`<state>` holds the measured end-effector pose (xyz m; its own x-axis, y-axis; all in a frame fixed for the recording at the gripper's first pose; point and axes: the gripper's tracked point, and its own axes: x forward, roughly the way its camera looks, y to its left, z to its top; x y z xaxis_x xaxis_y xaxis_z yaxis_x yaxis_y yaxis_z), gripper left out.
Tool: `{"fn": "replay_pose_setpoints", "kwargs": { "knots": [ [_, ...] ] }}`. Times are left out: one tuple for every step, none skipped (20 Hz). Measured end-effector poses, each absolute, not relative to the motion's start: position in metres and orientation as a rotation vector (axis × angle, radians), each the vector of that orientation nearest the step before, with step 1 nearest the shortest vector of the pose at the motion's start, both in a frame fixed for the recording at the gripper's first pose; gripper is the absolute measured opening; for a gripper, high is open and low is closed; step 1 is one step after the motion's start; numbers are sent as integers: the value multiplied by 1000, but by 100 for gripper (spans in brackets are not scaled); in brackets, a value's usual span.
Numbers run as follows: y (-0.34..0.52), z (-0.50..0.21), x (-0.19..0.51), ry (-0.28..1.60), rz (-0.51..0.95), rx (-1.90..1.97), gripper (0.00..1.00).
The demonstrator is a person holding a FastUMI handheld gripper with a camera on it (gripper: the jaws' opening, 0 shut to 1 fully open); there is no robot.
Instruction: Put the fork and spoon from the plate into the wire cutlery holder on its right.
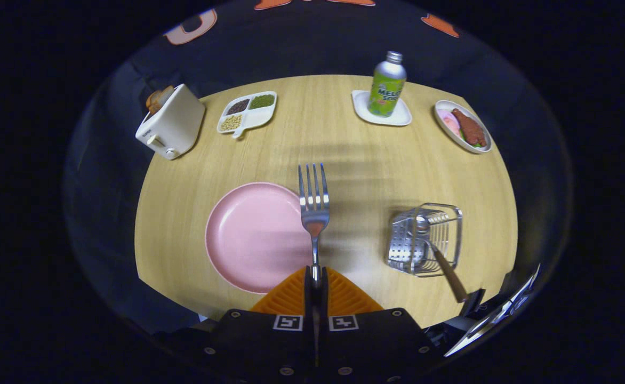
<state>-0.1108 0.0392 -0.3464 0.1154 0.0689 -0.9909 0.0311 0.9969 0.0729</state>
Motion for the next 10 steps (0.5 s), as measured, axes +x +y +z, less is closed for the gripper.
{"fn": "replay_pose_setpoints", "kwargs": {
  "knots": [
    [24, -343, -110, 1455, 7, 80, 3],
    [11, -340, -110, 1459, -12, 79, 3],
    [-2, -337, -113, 1468, -27, 73, 3],
    [-13, -336, -115, 1478, -39, 65, 4],
    [-23, -336, -119, 1495, -48, 54, 3],
    [-31, -337, -123, 1520, -55, 52, 4],
    [-36, -339, -127, 1545, -57, 61, 4],
    [-42, -341, -131, 1573, -61, 74, 4],
    [-47, -343, -133, 1595, -65, 80, 4],
    [-53, -344, -135, 1616, -60, 73, 4]
  ]
}}
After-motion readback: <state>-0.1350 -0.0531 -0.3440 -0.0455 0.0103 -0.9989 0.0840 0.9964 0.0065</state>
